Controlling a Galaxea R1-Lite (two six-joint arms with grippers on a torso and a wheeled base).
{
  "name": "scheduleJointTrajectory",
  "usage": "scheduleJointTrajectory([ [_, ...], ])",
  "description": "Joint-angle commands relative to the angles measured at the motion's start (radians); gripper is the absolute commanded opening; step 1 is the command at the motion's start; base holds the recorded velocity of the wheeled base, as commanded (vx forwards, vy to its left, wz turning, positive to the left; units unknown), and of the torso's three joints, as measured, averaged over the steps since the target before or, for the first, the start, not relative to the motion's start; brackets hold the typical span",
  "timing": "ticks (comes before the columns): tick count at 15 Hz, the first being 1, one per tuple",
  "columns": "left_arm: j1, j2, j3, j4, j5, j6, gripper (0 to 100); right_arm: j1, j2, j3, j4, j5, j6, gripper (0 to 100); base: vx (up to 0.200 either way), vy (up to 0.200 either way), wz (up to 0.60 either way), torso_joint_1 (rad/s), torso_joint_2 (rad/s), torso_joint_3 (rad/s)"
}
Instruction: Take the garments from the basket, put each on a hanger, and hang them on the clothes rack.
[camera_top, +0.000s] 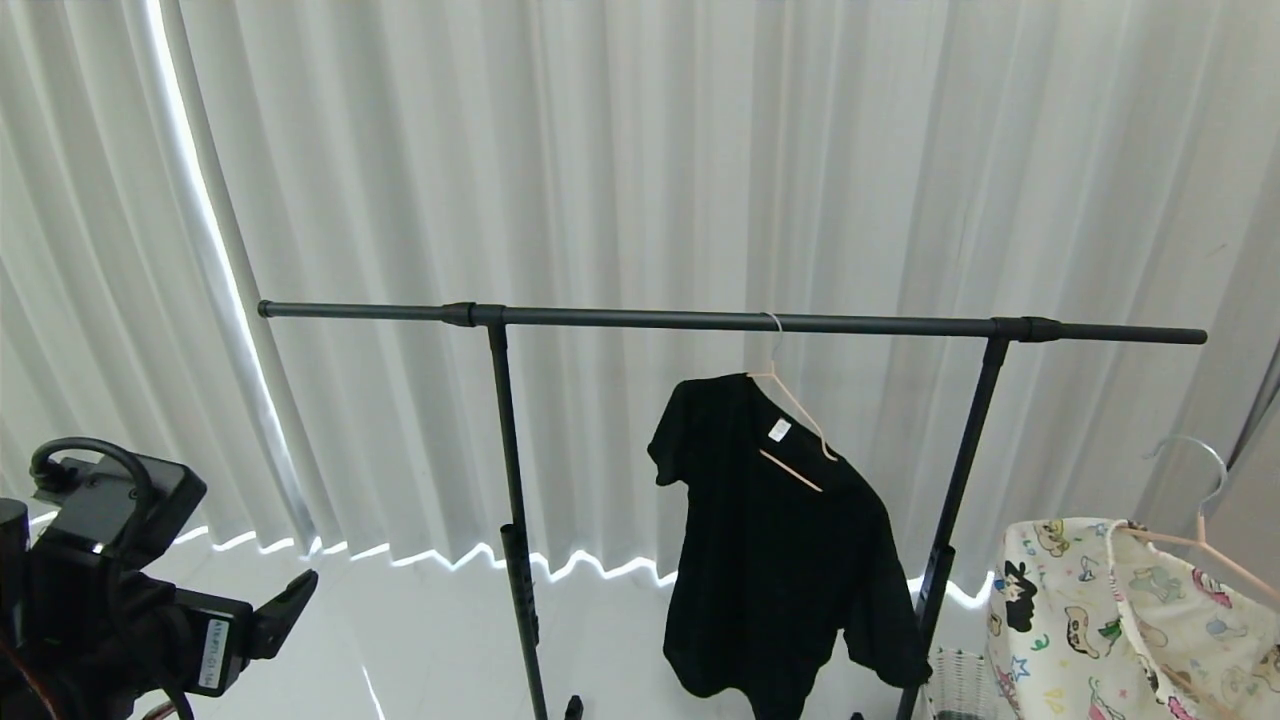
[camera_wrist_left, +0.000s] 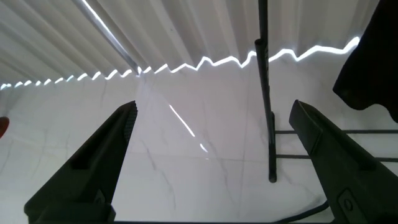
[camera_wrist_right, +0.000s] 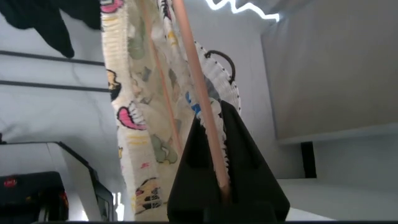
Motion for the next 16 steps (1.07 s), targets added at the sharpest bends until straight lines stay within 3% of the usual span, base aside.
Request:
scheduleJointTrajectory([
  [1,0.0,-0.006,0.002,-0.003,0.002,0.0,100,0.01,0.006,-0.002,-0.017,0.02,-0.001,0,0.0,0.0,0.0,0.0,0.0,0.0],
  [3,0.0,-0.009,0.001,-0.003,0.011,-0.001,100,0.03,0.008,-0.005,-0.034,0.05,-0.002,0,0.0,0.0,0.0,0.0,0.0,0.0],
  [16,-0.001,-0.048,0.004,-0.003,0.011,0.0,100,0.101,0.065,-0.006,-0.184,0.064,-0.002,0,0.2,0.0,0.0,0.002,0.0,0.001],
])
